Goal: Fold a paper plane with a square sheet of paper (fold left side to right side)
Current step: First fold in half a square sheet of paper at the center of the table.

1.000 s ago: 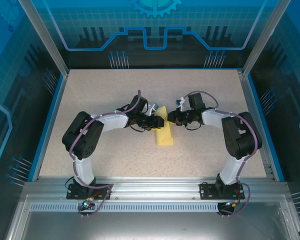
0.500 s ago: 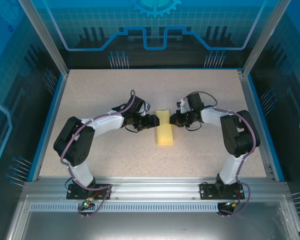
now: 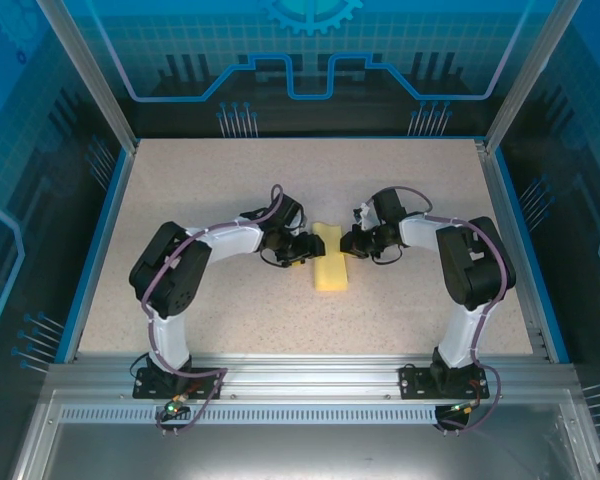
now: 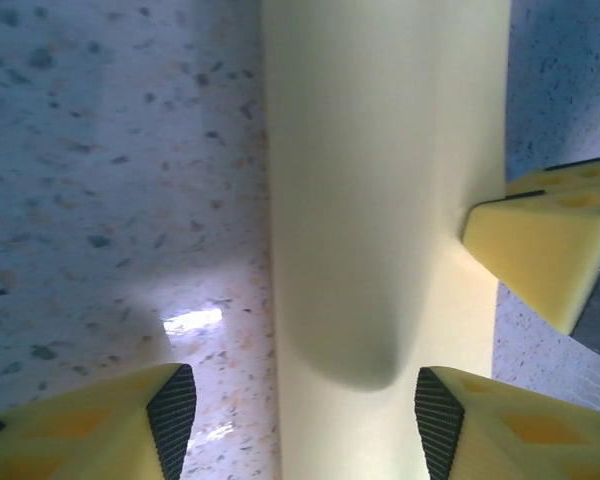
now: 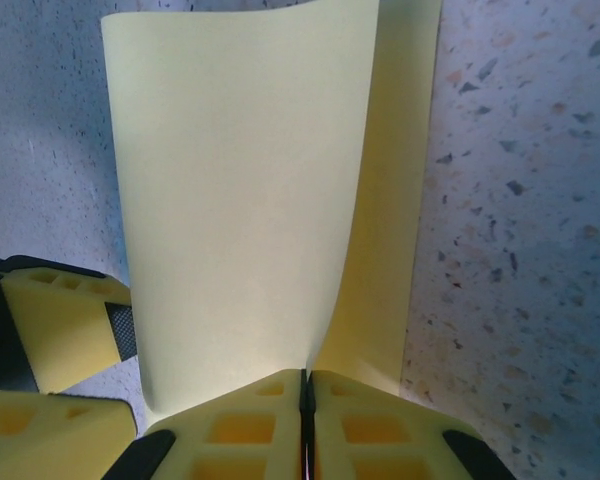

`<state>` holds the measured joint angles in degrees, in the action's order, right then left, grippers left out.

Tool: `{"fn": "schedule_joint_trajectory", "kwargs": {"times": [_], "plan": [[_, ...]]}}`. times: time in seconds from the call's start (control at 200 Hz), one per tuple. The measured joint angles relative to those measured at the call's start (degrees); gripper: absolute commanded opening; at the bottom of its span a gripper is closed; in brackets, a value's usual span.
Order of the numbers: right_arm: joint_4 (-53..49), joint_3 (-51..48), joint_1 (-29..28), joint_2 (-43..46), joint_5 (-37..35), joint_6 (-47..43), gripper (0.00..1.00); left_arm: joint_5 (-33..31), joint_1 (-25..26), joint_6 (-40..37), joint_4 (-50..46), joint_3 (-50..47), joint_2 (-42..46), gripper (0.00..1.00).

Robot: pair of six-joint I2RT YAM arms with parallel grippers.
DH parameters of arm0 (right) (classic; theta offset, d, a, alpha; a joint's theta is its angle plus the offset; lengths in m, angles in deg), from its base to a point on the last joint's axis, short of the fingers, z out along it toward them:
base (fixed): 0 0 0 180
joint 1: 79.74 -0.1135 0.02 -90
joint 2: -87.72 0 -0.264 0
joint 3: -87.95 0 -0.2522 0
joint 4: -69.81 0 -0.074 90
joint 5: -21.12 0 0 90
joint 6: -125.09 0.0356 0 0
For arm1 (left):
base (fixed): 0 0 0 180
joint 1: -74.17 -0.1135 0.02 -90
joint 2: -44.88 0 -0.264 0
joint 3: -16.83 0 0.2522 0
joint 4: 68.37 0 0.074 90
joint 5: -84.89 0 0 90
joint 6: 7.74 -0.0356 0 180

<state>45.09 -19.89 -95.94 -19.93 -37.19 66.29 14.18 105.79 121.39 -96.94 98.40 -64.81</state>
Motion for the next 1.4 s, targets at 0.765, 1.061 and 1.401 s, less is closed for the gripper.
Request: {"fn": "schedule_joint_trajectory", "kwargs": {"times": [0.765,1.061,1.401], "plan": [[-5.5,-0.5,1.4,7.1,-7.7,-4.7,0.45,-1.1,0.7,0.0,-2.7,2.7,-3.3,0.49],[-8.5,-1.9,1.6,5.7,-10.7,-5.4,0.41,-1.6,1.0,0.0,-5.7,5.2,-4.6,0.51],[-9.4,-1.9,1.6,5.2,-12.1,-5.9,0.41,-2.2,1.6,0.0,-8.4,7.8,-5.8,0.53]]}}
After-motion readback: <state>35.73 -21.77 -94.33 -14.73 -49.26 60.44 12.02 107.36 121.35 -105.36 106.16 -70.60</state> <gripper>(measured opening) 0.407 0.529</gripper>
